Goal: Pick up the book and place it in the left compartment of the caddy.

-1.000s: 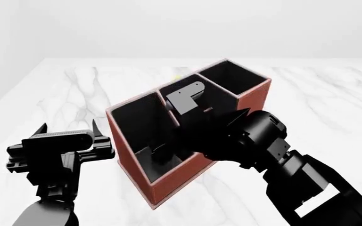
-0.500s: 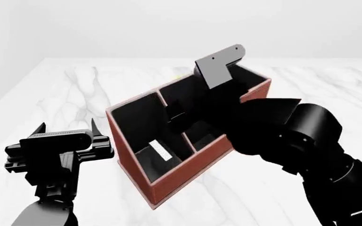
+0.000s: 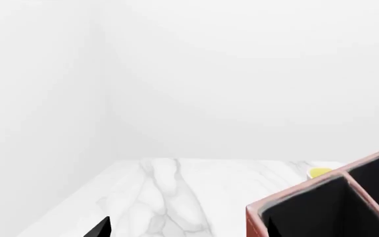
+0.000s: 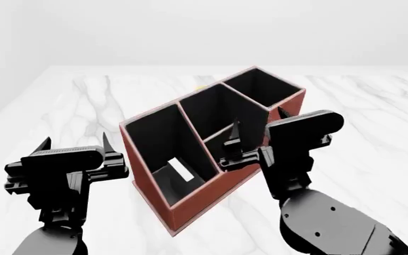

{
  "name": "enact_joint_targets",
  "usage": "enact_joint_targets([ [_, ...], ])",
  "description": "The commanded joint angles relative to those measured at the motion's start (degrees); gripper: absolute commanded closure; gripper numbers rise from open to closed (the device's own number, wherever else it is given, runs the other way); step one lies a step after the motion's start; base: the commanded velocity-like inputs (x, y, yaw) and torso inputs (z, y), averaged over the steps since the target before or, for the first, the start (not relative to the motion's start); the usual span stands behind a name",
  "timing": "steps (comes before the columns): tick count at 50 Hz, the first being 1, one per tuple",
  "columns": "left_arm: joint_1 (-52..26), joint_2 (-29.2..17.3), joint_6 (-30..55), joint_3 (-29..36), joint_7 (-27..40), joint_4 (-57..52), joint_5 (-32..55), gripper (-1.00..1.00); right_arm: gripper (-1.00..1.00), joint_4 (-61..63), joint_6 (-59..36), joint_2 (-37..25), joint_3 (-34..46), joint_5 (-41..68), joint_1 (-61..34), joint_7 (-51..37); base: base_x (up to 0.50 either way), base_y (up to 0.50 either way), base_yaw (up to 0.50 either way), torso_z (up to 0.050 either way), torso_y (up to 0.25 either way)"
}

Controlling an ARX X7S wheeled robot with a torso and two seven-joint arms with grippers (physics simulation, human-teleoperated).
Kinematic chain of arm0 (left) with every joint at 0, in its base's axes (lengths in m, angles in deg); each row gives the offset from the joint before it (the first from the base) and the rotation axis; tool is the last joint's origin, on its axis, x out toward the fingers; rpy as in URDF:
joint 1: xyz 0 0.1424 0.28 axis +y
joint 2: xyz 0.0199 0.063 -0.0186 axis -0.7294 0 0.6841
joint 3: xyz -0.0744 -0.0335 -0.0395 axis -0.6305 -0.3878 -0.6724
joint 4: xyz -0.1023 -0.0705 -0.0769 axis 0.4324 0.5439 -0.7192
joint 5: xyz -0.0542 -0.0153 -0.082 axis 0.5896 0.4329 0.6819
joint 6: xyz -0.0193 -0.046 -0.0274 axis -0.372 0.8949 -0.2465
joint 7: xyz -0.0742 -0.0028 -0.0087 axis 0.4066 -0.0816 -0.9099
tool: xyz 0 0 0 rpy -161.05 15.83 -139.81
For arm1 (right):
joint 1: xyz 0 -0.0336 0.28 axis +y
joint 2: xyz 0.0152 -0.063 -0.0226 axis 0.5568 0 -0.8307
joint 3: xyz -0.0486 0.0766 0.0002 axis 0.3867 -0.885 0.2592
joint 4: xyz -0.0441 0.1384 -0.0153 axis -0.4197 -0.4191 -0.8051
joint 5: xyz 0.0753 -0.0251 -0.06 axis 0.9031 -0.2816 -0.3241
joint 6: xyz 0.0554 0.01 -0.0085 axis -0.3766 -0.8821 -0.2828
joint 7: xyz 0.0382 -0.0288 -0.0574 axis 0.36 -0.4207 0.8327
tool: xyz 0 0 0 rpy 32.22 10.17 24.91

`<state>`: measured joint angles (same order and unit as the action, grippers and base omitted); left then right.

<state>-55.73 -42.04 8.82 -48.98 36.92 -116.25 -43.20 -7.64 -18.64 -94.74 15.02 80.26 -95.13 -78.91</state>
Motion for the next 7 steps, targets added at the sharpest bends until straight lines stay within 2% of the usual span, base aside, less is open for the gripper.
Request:
enact_joint_targets([
  [1, -0.2, -0.1, 0.0, 0.2, 0.2, -0.1, 0.1, -1.00, -1.00, 3.1, 10.9, -2.2, -2.2, -6.1, 7.6, -3.6, 0.00, 0.00, 0.00, 0.000, 0.000],
  [7, 0.0, -0.2, -0.3, 0.2, 0.2, 0.0, 0.2, -1.00, -1.00, 3.0, 15.5, -2.4, -3.1, -9.3, 9.4, -4.6, 0.00, 0.00, 0.00, 0.000, 0.000],
])
